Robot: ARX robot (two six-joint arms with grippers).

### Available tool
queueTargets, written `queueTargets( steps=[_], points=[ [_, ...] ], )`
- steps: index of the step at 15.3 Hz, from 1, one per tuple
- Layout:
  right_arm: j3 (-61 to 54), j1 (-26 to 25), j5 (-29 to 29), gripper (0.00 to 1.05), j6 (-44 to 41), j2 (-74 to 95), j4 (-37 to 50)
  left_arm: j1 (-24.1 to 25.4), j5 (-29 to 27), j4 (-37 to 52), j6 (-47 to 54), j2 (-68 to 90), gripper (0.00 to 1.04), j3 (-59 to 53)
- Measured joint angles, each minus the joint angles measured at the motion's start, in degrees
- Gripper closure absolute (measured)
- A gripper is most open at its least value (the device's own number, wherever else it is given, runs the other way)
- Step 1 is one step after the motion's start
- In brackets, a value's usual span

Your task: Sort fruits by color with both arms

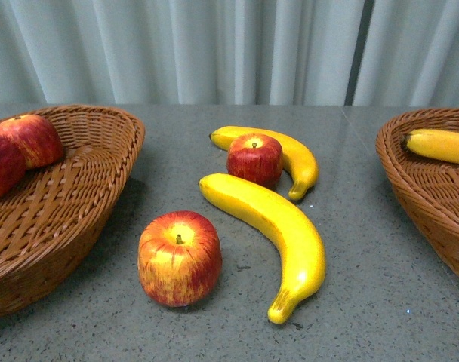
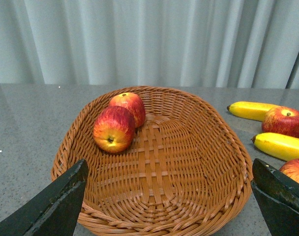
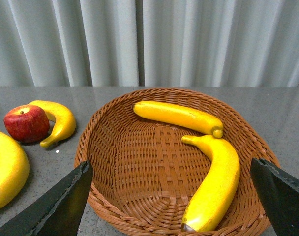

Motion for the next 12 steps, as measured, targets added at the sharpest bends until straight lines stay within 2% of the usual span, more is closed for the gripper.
queueTargets(
  steps=[12],
  points=[
    [0.0,0.0,0.0,0.07,0.0,0.0,0.0,0.0,0.0,0.0,0.0,0.0,0.07,0.0]
  ],
)
